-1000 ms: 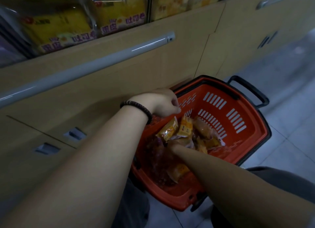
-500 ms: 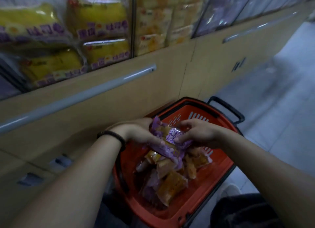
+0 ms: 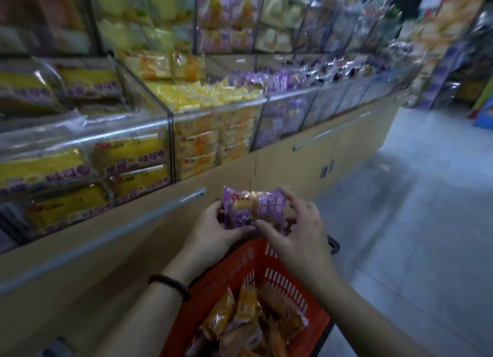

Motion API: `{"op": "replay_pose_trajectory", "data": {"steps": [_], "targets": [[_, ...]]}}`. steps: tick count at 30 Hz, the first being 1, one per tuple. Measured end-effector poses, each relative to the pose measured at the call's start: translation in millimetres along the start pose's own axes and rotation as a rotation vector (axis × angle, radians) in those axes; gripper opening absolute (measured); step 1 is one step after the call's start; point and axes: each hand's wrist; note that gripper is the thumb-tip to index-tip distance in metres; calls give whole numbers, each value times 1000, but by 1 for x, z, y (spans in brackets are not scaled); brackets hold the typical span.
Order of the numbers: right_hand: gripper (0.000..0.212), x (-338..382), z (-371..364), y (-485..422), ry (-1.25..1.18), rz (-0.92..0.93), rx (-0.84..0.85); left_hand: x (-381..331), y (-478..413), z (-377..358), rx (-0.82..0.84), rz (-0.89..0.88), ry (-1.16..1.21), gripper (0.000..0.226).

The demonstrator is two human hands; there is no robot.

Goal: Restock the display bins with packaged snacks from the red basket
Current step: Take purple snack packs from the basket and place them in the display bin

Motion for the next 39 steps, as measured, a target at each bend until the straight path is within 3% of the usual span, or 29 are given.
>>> {"op": "replay_pose_trajectory", "data": {"steps": [4,8,15,17,21,23,28,34,39], "targets": [[96,37,18,-12,6,127,-64,-46,2,-11,76,-125,104,62],[87,76,46,-56,8,208,-150,-104,-17,9,127,-251,74,70],[57,124,84,-157,-87,196,-168,-222,-66,88,247,-402,-410,69],[46,139,92,-181,-113,220,-148,-238,-84,113,190,-422,-565,61],[38,156,90,-240,-67,226,-173,-229,-135,157,-61,-437,-825,3],[48,159,80,-269,28,221,-177,-212,-157,169,-128,-399,-832,7],[53,169,43,-336,163,210,-132,-194,-179,170,-31,-338,-844,3],[42,190,-10,-412,148,197,-109,-186,-183,167,22,-327,-829,3],[56,185,-60,-455,172,125,-38,-184,-186,166,9,-342,-814,5]]}}
Point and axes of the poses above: each hand's wrist, its own y-axis away from the middle knuckle, its own z-axis out of the back of the hand, x = y × z
